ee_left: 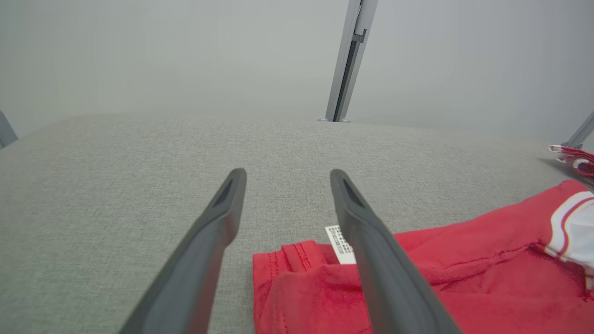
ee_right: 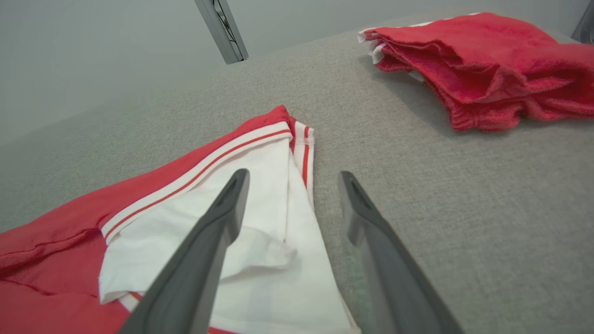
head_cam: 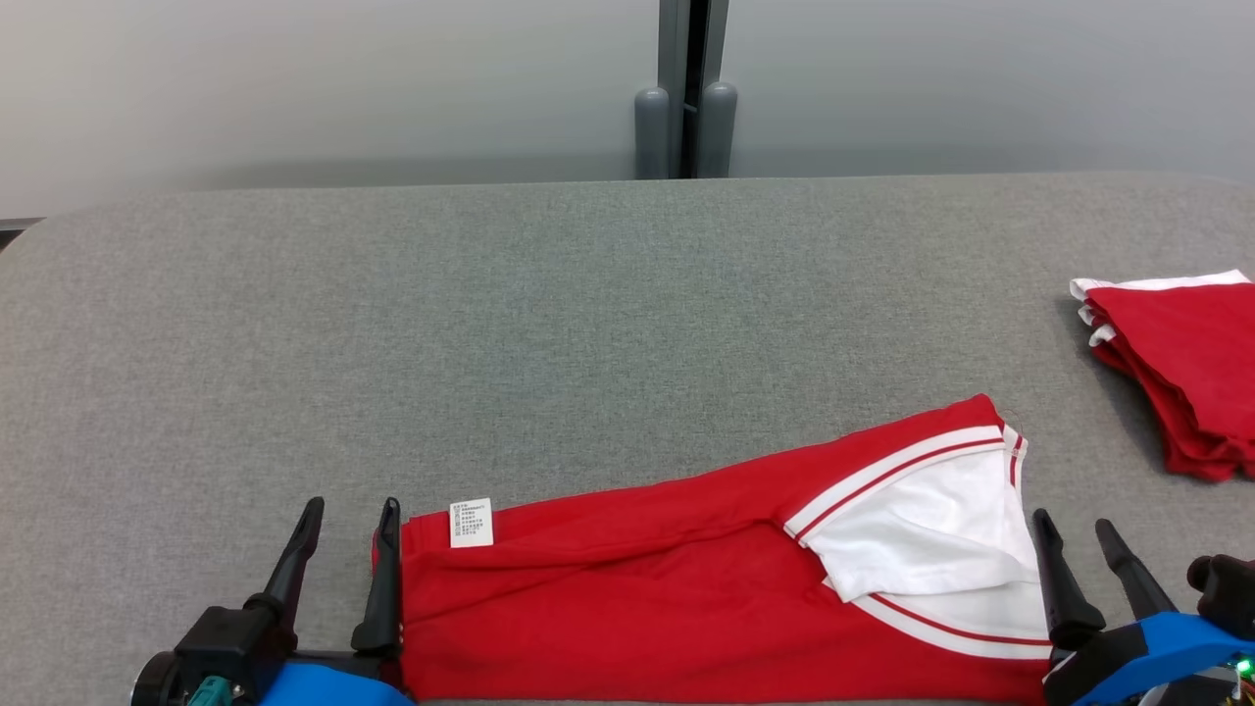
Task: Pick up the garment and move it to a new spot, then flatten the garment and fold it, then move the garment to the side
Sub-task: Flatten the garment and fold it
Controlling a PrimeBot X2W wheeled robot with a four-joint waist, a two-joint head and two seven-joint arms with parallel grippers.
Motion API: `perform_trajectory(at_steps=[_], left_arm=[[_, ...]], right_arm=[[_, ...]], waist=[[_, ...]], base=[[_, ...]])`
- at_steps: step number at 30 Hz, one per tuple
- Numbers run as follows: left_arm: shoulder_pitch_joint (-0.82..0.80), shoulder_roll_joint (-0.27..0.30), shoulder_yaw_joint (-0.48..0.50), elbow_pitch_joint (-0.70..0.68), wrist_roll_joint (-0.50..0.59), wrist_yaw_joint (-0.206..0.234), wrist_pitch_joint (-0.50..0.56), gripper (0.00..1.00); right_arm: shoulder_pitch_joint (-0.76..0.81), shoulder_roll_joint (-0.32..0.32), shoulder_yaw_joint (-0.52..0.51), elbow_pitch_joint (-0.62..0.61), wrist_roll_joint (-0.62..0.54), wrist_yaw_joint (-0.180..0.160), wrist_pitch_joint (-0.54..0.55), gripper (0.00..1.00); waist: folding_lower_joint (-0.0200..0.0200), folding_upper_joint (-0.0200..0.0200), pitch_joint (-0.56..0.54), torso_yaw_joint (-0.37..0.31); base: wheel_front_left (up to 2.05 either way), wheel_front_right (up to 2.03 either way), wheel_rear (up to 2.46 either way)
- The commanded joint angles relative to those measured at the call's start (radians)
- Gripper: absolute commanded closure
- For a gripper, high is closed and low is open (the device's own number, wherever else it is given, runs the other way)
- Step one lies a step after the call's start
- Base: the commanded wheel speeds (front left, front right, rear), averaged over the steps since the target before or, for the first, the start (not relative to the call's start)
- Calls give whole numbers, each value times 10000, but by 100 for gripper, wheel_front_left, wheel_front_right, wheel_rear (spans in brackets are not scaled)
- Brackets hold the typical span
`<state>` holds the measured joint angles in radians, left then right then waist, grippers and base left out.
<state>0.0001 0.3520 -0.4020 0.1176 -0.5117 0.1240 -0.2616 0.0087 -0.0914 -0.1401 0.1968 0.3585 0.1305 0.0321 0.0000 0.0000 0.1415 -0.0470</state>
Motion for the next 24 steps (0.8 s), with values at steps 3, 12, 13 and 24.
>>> perform_trajectory(at_steps=[3, 12, 13, 24], left_arm=[[155, -172, 447, -205, 312, -119, -42, 0], [-229, -424, 868, 565, 451, 108, -45, 0], [-259, -494, 877, 602, 438, 141, -45, 0], [-254, -680, 867, 915, 444, 129, -46, 0]], right_arm=[[-74, -5, -268, -108, -231, 4, -11, 0], [-1160, -327, 9, 643, -1061, 4, 1277, 0], [-1249, -355, 33, 850, -1121, 3, 1405, 0], [-1624, -298, 684, 2830, -1068, 6, 2342, 13]], waist=[[0, 0, -61, 55], [0, 0, -96, 127], [0, 0, -83, 155], [0, 0, -107, 439]], base=[[0, 0, 0], [0, 0, 0], [0, 0, 0], [0, 0, 0]])
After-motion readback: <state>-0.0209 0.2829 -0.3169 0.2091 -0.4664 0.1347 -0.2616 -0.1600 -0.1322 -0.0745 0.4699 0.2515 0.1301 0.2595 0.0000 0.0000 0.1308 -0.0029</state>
